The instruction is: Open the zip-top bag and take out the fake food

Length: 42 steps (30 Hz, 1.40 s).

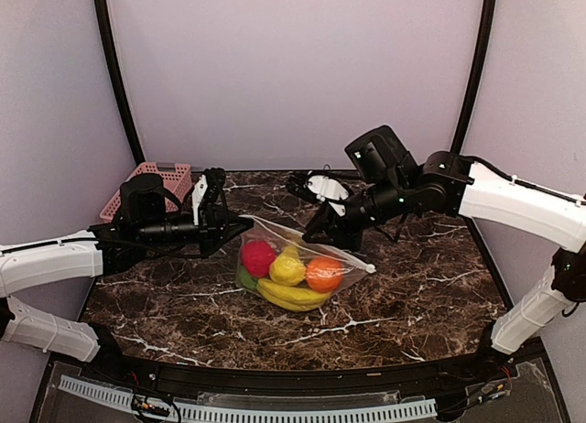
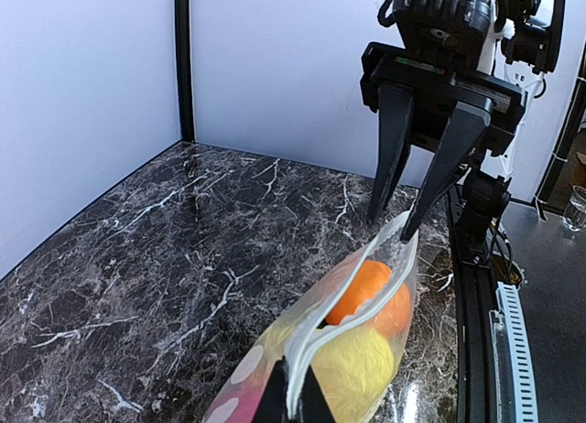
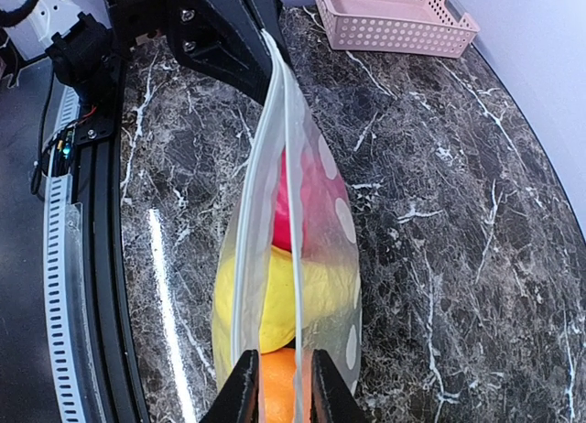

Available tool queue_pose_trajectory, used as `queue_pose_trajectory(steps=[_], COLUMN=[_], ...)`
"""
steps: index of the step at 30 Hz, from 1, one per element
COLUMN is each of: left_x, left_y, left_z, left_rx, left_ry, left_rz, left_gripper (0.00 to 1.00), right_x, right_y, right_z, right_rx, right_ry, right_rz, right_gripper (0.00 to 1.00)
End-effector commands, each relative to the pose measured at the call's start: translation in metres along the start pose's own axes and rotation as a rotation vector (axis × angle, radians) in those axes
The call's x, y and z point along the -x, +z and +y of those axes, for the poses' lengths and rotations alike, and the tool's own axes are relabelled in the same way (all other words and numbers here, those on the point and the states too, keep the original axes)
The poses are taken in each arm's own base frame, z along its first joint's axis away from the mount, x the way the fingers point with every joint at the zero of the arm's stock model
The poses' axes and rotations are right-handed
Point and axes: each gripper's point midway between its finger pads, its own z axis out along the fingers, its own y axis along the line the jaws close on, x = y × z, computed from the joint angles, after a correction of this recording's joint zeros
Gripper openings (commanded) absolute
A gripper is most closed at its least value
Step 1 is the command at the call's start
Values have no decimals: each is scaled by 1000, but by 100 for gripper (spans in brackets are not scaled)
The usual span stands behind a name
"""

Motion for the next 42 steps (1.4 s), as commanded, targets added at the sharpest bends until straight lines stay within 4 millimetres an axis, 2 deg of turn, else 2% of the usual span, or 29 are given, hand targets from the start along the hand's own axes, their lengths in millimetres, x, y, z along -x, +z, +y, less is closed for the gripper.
queue_pose_trajectory(steps=[1, 12, 15, 19, 22, 26, 28, 29, 30, 31, 32, 33, 34, 35, 36, 37, 39, 42], left_x=[13, 13, 13, 16, 14, 18, 35, 32, 45, 40, 54, 47, 61, 52, 64, 54, 52, 35], left_y=[-4, -3, -3, -2, 7, 33, 44, 52, 56, 65, 69, 79, 84, 95, 100, 111, 126, 148], left_z=[-5, -2, -1, 13, 27, 37, 42, 45, 47, 52, 53, 57, 57, 61, 61, 66, 72, 84], left_rx=[-11, 2, 12, 83, 127, 99, 85, 82, 76, 74, 64, 54, 34, 24, 3, -6, -24, -26], left_ry=[26, 19, 18, 8, -42, -80, -71, -79, -65, -74, -62, -76, -66, -85, -76, -100, -113, -141], left_rz=[-29, -31, -35, -68, -87, -89, -137, -127, -153, -137, -161, -143, -168, -150, -174, -158, -156, -123], left_gripper=[1, 1, 1, 1, 1, 1, 1, 1, 1, 1, 1, 1, 1, 1, 1, 1, 1, 1], right_x=[-8, -22, -22, -15, -13, -6, 0, 2, 5, 8, 9, 10, 9, 7, 3, -1, -10, -24], right_y=[9, 23, 22, 10, -1, -18, -30, -35, -41, -46, -51, -56, -58, -61, -61, -62, -58, -45], right_z=[-8, -12, -18, -29, -38, -49, -55, -56, -58, -61, -63, -66, -69, -73, -78, -84, -90, -93], right_rx=[-46, -56, -71, -102, -140, -188, -218, -230, -246, -262, -276, -290, -303, -320, -340, -364, -375, -357], right_ry=[-1, 6, 20, 64, 100, 134, 145, 147, 147, 150, 153, 159, 166, 175, 184, 196, 222, 262], right_rz=[30, 81, 81, 46, 16, -26, -47, -57, -69, -77, -84, -89, -87, -83, -74, -62, -44, -20], right_gripper=[17, 20, 1, 0, 0, 0, 0, 0, 0, 0, 0, 0, 0, 0, 0, 0, 0, 0])
